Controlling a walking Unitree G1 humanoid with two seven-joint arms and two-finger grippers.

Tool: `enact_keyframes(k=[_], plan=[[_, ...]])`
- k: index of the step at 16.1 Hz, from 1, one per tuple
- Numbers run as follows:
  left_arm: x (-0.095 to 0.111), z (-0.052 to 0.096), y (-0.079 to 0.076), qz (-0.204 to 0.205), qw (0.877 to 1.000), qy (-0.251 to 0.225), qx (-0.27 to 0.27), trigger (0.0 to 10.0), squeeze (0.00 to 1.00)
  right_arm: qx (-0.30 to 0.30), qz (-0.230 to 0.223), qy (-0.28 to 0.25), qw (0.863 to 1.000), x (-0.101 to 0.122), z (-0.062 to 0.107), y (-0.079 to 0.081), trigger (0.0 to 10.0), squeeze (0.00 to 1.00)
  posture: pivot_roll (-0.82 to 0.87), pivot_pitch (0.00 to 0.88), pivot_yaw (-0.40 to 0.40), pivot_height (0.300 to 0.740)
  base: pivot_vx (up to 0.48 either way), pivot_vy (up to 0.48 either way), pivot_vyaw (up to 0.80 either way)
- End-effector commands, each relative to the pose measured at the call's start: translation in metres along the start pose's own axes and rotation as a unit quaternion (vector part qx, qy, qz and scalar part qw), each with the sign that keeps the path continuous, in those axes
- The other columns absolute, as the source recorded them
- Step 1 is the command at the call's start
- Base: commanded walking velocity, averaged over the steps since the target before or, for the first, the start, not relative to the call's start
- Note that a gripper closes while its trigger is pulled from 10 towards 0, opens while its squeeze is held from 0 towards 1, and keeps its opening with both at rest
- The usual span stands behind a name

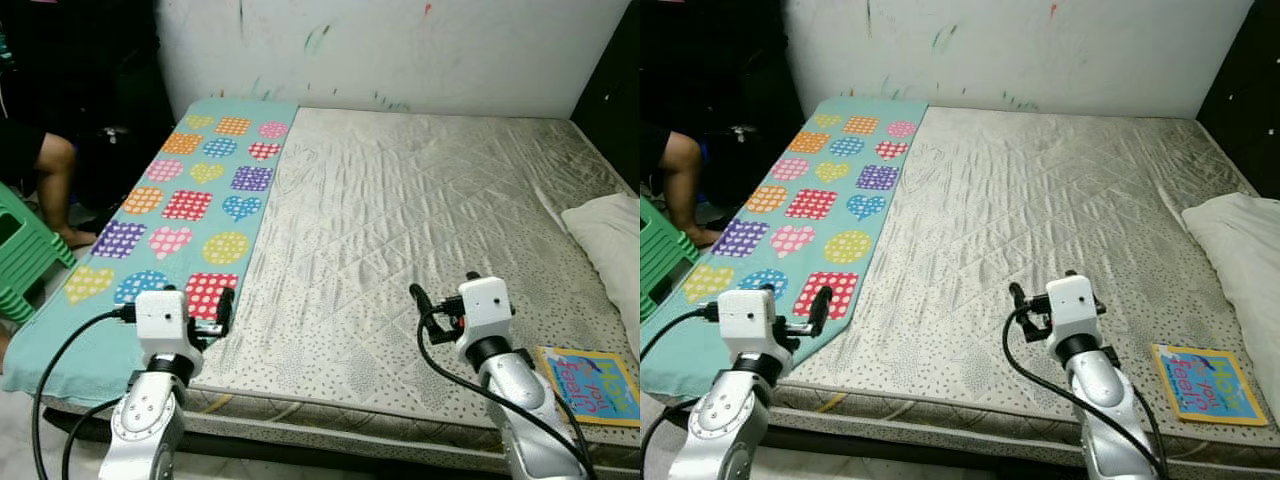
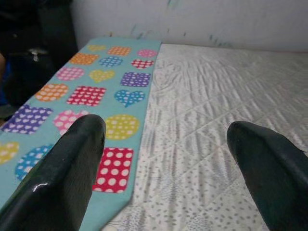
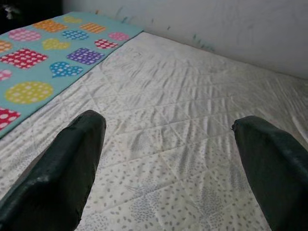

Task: Clean up the room

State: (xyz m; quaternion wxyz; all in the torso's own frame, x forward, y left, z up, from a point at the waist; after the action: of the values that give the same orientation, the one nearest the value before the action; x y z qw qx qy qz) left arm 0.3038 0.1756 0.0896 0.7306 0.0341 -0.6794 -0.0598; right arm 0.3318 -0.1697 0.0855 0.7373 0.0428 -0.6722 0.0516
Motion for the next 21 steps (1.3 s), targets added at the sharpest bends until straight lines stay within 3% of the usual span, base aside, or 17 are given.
enact_keyframes(k=[1,4,7,10,15,21], plan=[[-0.005,0.002,0.001,0.001,1.000,0.005,0.001,10.0,0.00,-0.015,0.002,-0.008,1.000,0.004,0.000,-0.006,10.0,0.00,-0.13,0.004,0.006,0.740,0.000,0.000,0.00],[-0.011,0.014,0.018,0.019,0.999,0.021,0.036,10.0,0.00,-0.048,0.005,-0.008,0.999,0.002,0.003,-0.019,10.0,0.00,-0.13,0.000,0.028,0.740,0.000,0.000,0.00],[-0.013,0.002,0.013,0.010,1.000,0.020,0.015,10.0,0.00,-0.053,-0.005,-0.010,0.999,-0.001,-0.003,-0.018,10.0,0.00,-0.14,0.000,0.041,0.740,0.000,0.000,0.00],[-0.006,-0.007,0.008,0.025,1.000,0.011,0.010,10.0,0.00,-0.052,-0.019,-0.026,0.998,0.010,-0.009,-0.011,10.0,0.00,-0.15,0.000,0.033,0.740,0.000,0.000,0.00],[-0.006,-0.006,0.009,0.037,0.999,0.011,0.022,10.0,0.00,-0.032,-0.021,-0.031,0.999,0.014,-0.015,-0.003,10.0,0.00,-0.14,0.028,0.030,0.740,0.000,0.000,0.00],[-0.004,-0.008,0.005,0.042,0.999,0.013,0.013,10.0,0.00,-0.025,-0.027,-0.019,0.999,0.008,-0.015,0.003,10.0,0.00,-0.14,0.053,0.026,0.740,0.000,0.446,0.00]])
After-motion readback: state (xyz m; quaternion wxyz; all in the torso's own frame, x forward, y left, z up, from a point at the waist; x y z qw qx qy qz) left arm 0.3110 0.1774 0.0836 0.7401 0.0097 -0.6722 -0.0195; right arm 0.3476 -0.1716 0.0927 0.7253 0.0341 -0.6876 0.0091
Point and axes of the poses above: a point about 5 cm out from each wrist's last joint towards the gripper, its own z axis pointing back from the gripper into the wrist, its own x axis along the axis of the wrist's last joint, y = z × x, the point moved 6 cm from there along -z, pointing out of the wrist towards the gripper, and after that the axes turned 10 degrees about -z, right-handed, at the moved point
